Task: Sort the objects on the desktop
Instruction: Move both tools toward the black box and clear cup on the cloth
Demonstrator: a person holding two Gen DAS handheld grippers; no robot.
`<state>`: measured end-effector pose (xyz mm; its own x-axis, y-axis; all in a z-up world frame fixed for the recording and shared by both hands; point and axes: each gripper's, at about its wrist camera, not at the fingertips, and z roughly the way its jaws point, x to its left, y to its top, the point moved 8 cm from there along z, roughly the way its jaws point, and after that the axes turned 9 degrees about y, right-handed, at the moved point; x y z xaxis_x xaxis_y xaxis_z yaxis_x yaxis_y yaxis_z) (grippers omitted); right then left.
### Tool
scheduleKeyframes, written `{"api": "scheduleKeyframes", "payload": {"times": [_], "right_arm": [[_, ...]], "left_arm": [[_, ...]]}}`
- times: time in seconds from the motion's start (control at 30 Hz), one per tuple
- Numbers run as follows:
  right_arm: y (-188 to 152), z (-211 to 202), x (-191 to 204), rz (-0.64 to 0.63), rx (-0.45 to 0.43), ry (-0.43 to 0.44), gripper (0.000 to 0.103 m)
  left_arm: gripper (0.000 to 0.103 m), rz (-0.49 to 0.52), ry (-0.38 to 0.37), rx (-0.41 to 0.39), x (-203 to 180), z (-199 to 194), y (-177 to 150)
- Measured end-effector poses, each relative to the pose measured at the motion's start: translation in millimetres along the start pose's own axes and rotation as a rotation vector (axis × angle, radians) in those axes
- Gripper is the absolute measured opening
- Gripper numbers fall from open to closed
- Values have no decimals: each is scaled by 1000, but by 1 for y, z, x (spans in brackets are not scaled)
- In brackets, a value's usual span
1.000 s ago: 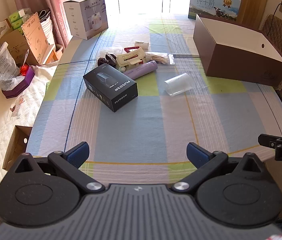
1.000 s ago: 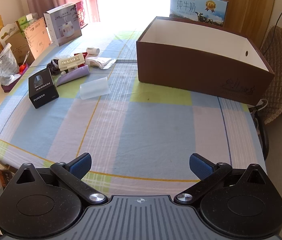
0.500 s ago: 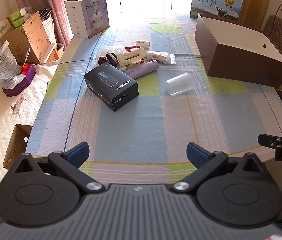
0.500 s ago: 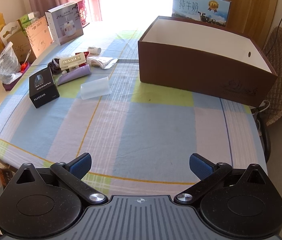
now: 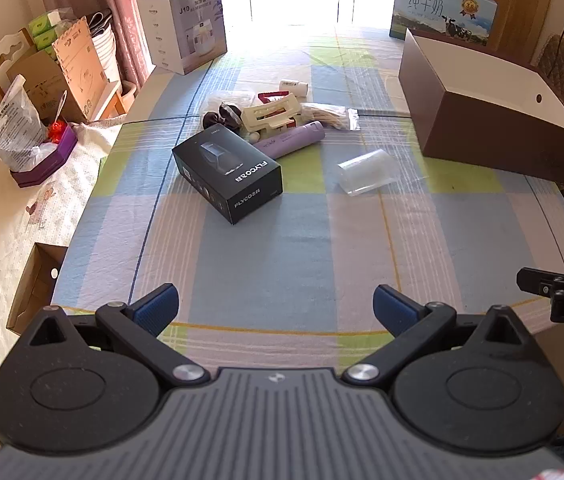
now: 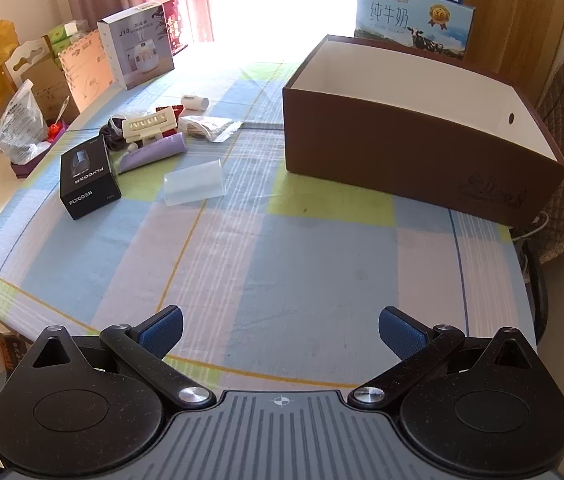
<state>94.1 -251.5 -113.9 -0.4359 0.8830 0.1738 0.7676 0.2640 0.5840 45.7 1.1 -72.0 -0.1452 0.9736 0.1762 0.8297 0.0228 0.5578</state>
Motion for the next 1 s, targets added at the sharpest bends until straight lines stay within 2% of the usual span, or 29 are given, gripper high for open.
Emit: {"api": "scheduleKeyframes", "payload": {"times": [0.47,1.0], "right_arm": [[23,11,-9,-49,-9,36,101],[56,46,-22,-137,5,155,101]], "left_arm": [[102,-36,27,11,-6,11,13],[102,-118,104,47,-16,33,32]]}}
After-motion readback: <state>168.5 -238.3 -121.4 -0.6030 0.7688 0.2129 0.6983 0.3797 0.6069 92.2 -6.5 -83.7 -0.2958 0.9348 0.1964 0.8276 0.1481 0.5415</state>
